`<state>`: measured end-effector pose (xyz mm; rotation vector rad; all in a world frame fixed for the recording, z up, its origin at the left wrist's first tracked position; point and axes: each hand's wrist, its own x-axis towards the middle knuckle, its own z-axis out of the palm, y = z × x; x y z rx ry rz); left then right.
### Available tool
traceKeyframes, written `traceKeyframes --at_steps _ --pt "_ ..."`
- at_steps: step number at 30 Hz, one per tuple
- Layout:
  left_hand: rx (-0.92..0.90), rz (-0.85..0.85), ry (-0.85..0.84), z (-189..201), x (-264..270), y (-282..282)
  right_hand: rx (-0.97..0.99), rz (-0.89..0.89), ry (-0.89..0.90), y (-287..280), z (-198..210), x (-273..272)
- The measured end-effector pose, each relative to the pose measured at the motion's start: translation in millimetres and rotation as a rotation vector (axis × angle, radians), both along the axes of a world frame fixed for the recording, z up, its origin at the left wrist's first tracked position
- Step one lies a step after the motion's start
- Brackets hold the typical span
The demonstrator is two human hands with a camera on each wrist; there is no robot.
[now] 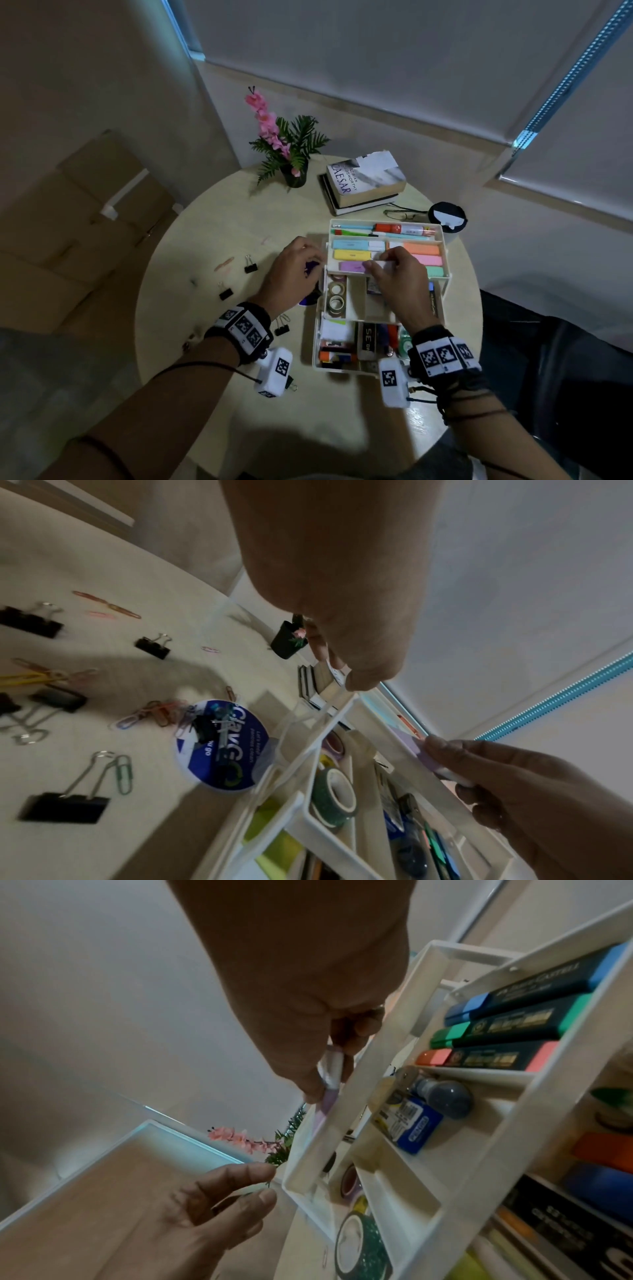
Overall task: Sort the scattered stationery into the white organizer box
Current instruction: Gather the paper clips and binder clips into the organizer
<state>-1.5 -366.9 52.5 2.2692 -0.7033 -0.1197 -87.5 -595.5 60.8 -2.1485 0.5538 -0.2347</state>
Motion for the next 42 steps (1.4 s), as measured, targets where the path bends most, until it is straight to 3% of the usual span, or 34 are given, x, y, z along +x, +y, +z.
traceKeyframes --at_steps 13,18,21,25,28,31,42 --pt "-0.025 0.214 0.14 -44.4 -21.5 151.3 -0.226 -0.067 0.056 17.4 -14.7 11.4" --pt "0.038 0.279 0.187 -61.9 -30.4 219.6 -0.27 -0.076 -0.113 57.5 -2.0 -1.4" --pt "0.081 0.265 0.223 -76.1 -35.1 251.1 -0.218 0.067 -0.181 103.5 -0.4 -8.6" --pt "0.18 0.198 0.276 -92.1 -35.5 277.5 -0.169 0.461 0.047 168.7 -27.6 -18.9" --pt "0.24 0.138 0.354 -101.0 -33.3 292.2 -0.187 0.591 0.279 207.1 -62.9 -26.8" --pt "0.227 0.068 0.395 -108.2 -33.7 302.6 -0.194 0.603 0.422 229.8 -92.0 -33.4" --pt "0.202 -0.018 0.364 -119.8 -24.9 315.3 -0.242 0.487 0.414 259.4 -124.5 -26.7"
